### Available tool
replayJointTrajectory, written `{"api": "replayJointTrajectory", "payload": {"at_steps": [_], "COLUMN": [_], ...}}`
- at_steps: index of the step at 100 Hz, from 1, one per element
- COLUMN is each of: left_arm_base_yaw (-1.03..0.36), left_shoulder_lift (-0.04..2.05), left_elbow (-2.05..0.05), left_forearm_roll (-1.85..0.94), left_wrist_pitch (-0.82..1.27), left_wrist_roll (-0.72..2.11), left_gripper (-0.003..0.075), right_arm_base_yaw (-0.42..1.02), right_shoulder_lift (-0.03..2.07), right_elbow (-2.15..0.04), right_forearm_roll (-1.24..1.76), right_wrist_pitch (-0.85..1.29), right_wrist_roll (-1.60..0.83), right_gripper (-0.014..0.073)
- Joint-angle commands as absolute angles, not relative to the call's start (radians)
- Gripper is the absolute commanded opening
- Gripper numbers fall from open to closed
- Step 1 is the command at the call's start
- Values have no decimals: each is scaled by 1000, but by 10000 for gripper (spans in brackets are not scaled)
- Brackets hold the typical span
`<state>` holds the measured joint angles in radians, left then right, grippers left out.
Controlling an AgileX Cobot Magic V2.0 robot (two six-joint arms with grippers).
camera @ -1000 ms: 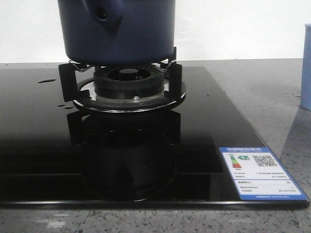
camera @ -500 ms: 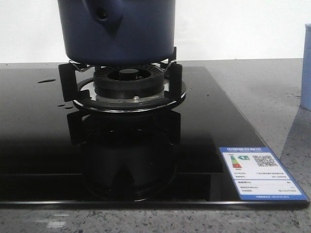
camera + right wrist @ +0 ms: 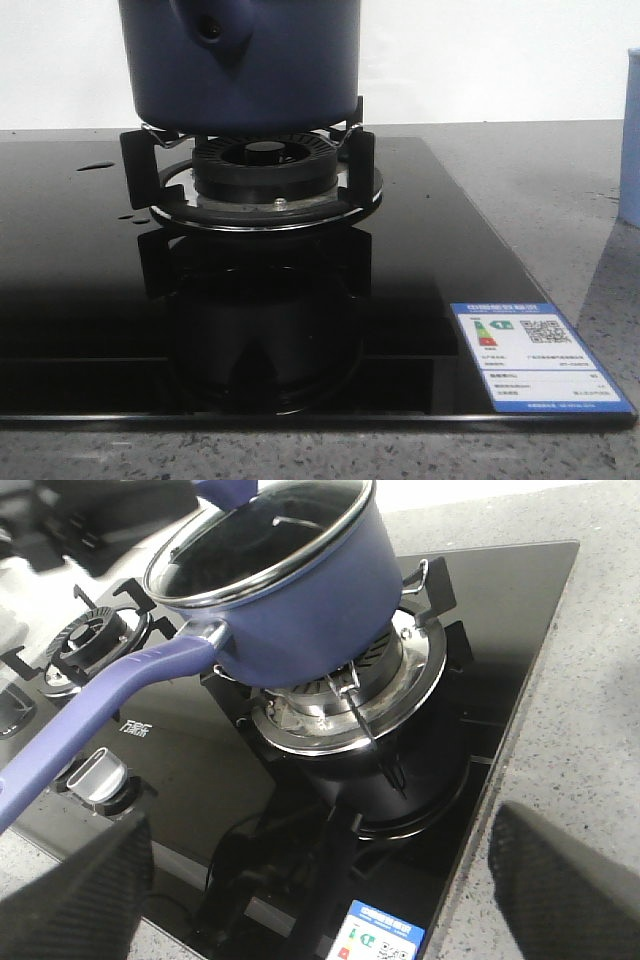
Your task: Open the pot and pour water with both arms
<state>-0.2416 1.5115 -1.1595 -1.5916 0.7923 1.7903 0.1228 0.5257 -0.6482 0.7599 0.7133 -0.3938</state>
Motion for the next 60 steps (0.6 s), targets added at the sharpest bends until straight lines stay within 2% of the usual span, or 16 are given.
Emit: {"api": "replayJointTrajectory", "payload": {"at_steps": [1, 48, 60], "left_arm_base_yaw": [-249, -249, -249], "left_shoulder_lift": [1488, 1539, 1541], "left_elbow": [-1192, -1193, -1193], "left_forearm_roll": [-1661, -1790, -1790], "left_wrist_pitch": [830, 842, 856], "left_wrist_roll": [1804, 1846, 1846], "left_gripper": [693, 689, 615], "right_arm_base_yaw": [115, 115, 115], "right_shoulder_lift": [528, 528, 528], "right_elbow": [-683, -683, -683], "right_forearm_roll": [786, 784, 784], "right_wrist_pitch": [667, 667, 667], "right_wrist_roll": [-411, -411, -411], "right_gripper": [611, 611, 611]}}
